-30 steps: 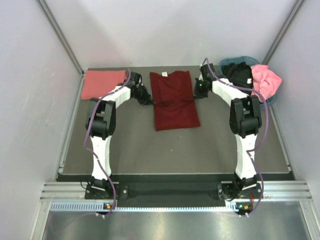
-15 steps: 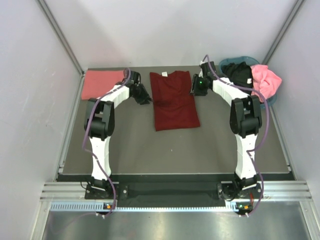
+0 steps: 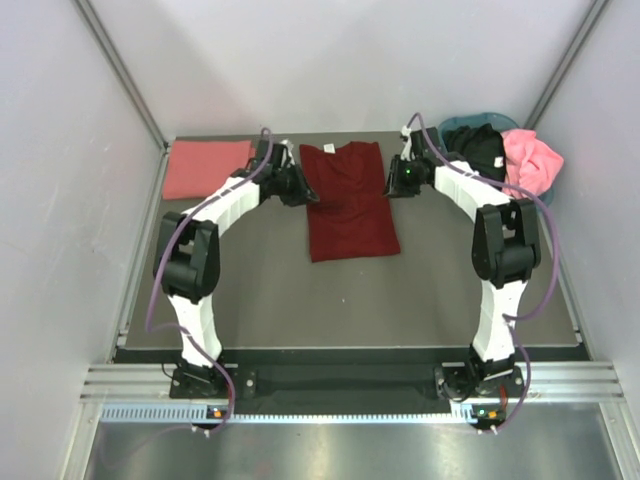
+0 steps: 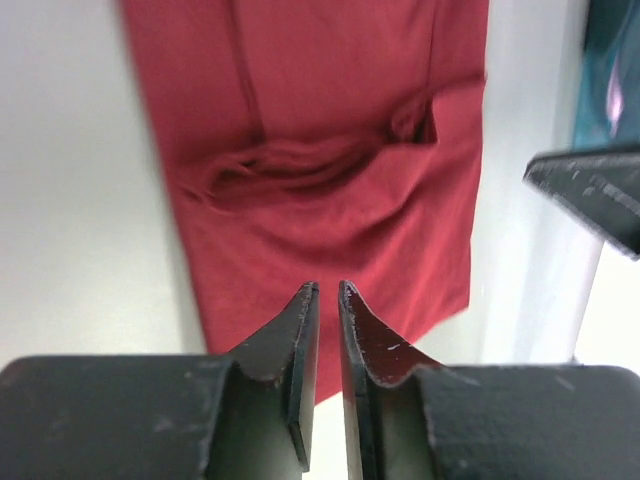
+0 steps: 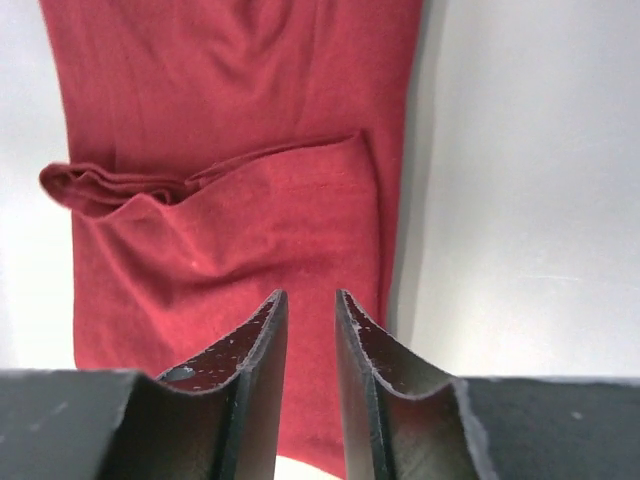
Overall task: Fold and stack the t-shirts
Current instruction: Fold the tshirt
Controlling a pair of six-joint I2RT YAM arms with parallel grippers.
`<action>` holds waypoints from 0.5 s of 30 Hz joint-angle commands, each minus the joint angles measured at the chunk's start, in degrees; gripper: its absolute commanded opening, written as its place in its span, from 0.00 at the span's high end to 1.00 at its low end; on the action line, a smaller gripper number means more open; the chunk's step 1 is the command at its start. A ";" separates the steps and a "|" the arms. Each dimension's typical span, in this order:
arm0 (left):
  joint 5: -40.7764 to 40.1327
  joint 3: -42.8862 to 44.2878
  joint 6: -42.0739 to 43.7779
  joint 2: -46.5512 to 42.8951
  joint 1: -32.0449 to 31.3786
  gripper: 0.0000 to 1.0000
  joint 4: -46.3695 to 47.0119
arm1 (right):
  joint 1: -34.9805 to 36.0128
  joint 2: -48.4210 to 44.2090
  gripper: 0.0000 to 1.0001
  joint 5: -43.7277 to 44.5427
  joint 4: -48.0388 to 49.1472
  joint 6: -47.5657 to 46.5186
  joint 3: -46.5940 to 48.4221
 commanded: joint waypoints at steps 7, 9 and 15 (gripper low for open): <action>3.55 2.30 1.39 8.70 -1.23 0.80 4.18 | -0.81 2.07 0.61 -6.92 8.53 -6.41 1.03; 2.40 4.15 2.00 10.64 -1.14 0.80 3.12 | -1.16 4.27 0.57 -8.06 8.72 -8.60 3.22; -2.08 11.18 2.89 14.76 0.61 0.78 0.40 | -1.60 7.44 0.54 -8.42 8.89 -13.44 6.74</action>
